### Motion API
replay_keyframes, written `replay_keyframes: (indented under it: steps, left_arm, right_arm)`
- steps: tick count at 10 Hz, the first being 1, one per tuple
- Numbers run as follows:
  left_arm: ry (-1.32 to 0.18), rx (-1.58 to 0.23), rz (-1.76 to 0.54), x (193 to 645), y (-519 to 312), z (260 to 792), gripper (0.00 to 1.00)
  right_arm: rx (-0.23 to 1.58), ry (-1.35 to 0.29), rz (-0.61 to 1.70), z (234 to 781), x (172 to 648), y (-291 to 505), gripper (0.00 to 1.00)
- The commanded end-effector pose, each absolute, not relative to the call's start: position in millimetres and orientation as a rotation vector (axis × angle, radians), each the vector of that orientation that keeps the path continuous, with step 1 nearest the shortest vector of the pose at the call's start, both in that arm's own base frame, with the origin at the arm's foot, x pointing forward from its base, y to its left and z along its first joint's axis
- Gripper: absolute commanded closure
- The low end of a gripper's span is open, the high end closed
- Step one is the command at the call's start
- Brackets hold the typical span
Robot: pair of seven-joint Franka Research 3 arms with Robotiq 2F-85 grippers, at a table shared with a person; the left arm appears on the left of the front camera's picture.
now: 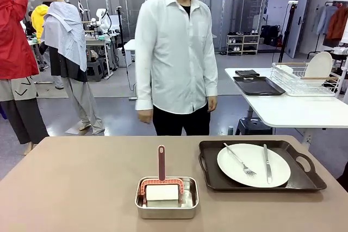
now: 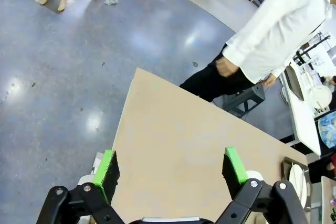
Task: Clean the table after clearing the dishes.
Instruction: When the right (or left) Handle tray is removed, use the right hand (or left hand) to clean the right (or left) side of the table with the Lint Roller.
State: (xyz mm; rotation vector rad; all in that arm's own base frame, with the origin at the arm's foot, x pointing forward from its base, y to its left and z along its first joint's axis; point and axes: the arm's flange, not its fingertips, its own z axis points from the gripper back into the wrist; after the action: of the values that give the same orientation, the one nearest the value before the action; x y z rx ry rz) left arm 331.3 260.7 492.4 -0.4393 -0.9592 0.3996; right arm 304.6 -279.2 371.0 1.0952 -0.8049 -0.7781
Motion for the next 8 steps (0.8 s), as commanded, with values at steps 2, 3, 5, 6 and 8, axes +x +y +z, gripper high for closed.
replay_keyframes:
  steps: [2, 3, 5, 6, 8]
  left_arm:
    - [-0.955, -0.446, 0.390, 329.4, 262.0, 496.6, 0.00]
    - [-0.955, -0.446, 0.390, 329.4, 262.0, 496.6, 0.00]
    - [-0.955, -0.446, 0.390, 329.4, 262.0, 496.6, 0.00]
    - [-0.955, -0.446, 0.390, 329.4, 262.0, 496.6, 0.00]
    - [-0.955, -0.446, 0.390, 329.4, 262.0, 496.6, 0.00]
  right_arm:
    - [1.110, -0.813, -0.793, 372.5, 304.1, -279.1, 0.00]
    - [1.110, -0.813, -0.793, 372.5, 304.1, -279.1, 0.00]
    - [1.110, -0.813, -0.793, 372.5, 304.1, -279.1, 0.00]
    - [1.110, -0.813, -0.793, 372.5, 304.1, -279.1, 0.00]
    - [1.110, -0.813, -0.793, 372.5, 304.1, -279.1, 0.00]
